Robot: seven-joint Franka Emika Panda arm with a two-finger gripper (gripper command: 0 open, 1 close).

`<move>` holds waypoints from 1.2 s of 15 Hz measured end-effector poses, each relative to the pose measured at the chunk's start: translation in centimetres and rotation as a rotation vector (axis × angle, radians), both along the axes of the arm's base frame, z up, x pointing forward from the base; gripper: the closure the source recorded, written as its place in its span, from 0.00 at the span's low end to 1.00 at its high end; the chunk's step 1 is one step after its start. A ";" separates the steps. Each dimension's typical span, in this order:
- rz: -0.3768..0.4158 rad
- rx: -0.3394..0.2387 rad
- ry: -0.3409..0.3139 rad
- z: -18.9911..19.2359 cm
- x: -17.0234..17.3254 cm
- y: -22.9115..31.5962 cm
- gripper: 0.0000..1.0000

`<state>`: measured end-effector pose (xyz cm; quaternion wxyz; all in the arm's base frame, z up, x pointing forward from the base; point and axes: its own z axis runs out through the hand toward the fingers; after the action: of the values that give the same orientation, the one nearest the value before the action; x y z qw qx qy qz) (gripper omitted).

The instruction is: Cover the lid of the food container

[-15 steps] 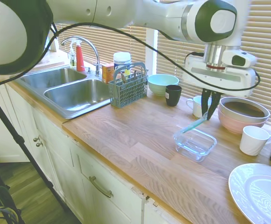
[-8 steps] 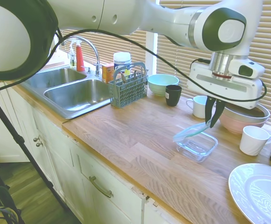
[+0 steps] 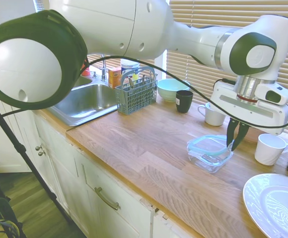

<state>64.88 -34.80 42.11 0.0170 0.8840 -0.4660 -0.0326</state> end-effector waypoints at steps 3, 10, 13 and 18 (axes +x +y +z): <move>-0.002 0.004 0.004 -0.5 0.1 -0.2 1.00; -0.004 0.023 0.020 -1.8 0.2 0.0 1.00; -0.008 0.033 0.023 -2.0 0.2 -0.1 1.00; -0.013 0.037 0.025 -2.6 0.5 -0.6 1.00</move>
<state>65.39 -35.40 39.47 0.0061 0.8808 -0.4706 -0.0525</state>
